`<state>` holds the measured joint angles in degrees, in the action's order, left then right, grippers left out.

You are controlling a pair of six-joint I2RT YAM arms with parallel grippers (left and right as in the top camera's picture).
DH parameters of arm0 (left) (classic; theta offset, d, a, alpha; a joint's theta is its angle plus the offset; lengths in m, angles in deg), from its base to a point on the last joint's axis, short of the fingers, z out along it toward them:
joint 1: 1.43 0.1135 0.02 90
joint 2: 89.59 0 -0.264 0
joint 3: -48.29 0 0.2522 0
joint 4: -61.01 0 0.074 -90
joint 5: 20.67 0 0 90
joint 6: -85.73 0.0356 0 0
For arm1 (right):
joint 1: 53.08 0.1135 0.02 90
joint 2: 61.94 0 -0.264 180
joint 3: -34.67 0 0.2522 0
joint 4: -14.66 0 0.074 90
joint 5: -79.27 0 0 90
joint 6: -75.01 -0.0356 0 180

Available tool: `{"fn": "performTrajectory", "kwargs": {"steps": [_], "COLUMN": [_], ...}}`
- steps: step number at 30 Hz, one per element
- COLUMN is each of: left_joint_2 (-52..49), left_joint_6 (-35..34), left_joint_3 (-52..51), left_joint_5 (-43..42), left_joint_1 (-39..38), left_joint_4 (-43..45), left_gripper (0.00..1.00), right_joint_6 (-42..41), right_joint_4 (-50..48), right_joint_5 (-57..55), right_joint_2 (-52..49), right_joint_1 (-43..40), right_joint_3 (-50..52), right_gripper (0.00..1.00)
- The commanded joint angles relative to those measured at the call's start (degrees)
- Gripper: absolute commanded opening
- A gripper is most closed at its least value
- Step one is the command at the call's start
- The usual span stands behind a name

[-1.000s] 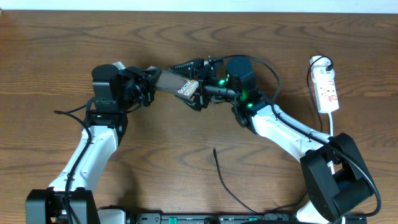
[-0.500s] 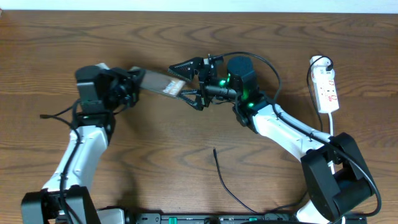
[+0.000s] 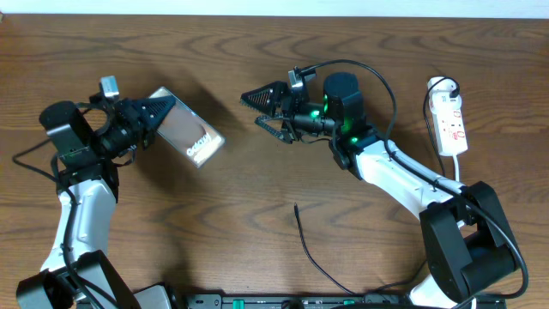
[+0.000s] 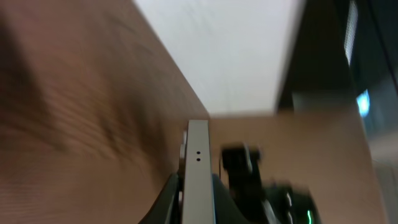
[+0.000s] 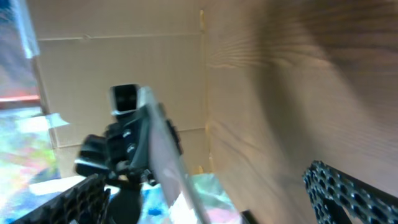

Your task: Plug charger to phone and switch on socket

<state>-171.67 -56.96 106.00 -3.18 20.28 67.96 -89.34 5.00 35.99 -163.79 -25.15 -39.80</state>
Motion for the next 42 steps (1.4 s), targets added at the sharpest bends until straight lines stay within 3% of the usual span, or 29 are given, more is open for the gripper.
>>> {"fn": "performTrajectory", "kwargs": {"steps": [1,7,10,19,29,36,42], "left_joint_2": [0.11,0.11,0.11,0.11,0.11,0.11,0.11], "left_joint_6": [7.58,16.2,18.75,22.1,22.53,24.57,24.63], "left_joint_3": [0.15,0.15,0.15,0.15,0.11,-0.9,-1.64], "left_joint_5": [-12.46,-17.0,-17.59,-17.59,-17.59,-17.59,-17.59], "left_joint_1": [0.13,0.13,0.13,0.13,0.13,0.13,0.13], "left_joint_4": [1.36,1.53,1.49,1.49,1.46,1.25,1.27], "left_gripper": [0.07,0.07,0.07,0.07,0.07,0.07,0.07], "right_joint_6": [10.71,30.69,36.76,42.29,37.62,31.28,30.64], "right_joint_4": [6.1,41.79,57.0,84.5,87.45,84.41,79.89], "right_joint_5": [0.31,-9.09,-16.7,-29.97,-34.91,-37.38,-37.4], "right_joint_2": [0.04,0.04,0.04,-0.55,-1.42,-1.42,-1.42], "right_joint_1": [-0.22,-0.76,-0.79,2.16,9.86,14.01,15.98], "right_joint_3": [-3.48,-18.36,-25.73,-30.47,-22.49,-14.19,-8.24], "right_gripper": [0.99,0.99,0.99,0.99,0.99,0.99,0.99]}}
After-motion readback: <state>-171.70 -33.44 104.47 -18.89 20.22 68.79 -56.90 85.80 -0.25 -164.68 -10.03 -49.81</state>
